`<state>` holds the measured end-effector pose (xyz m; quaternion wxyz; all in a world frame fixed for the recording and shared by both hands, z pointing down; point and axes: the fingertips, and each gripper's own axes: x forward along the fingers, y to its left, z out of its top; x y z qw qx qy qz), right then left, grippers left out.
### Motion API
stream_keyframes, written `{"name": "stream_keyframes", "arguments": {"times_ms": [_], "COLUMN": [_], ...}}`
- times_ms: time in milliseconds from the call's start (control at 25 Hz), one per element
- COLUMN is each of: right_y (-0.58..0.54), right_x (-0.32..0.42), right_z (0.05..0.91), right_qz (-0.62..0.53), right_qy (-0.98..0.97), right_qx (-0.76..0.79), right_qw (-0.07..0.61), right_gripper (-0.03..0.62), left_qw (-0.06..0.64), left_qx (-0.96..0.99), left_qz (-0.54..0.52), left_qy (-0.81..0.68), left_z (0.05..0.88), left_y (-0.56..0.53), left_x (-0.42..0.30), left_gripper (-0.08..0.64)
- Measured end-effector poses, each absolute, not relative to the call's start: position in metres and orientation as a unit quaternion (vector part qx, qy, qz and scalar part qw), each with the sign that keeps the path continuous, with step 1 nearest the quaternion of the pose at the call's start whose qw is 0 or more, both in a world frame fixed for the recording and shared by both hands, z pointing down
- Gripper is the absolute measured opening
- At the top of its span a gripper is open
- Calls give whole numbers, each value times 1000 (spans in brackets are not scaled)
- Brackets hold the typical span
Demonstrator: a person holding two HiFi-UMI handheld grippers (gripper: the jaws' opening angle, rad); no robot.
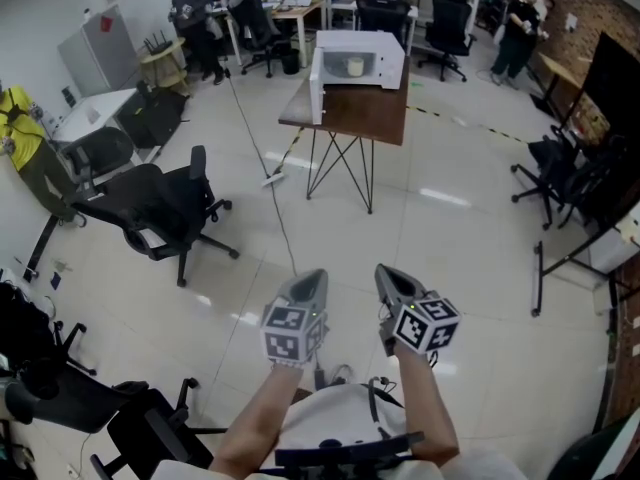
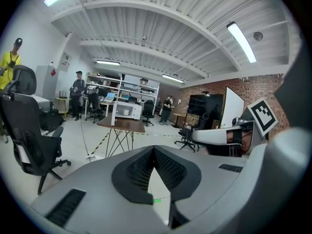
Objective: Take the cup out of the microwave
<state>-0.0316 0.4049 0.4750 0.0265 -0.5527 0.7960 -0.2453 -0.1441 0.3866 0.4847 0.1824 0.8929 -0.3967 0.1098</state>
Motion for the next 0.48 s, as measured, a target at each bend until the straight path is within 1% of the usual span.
{"name": "stream_keyframes", "arguments": {"times_ms": [480], "right_y": [356], "right_x": [7], "right_z": [495], "right_qz": [-258], "right_qy": [792], "right_qx": [-553], "right_qw": [18], "right_gripper": [0], "left_qw": [194], "left_qx": [893], "left_qz": [117], "left_qy": [-390], "left_z": [503], "left_y": [335], "left_x": [-100], "left_gripper": [-6]}}
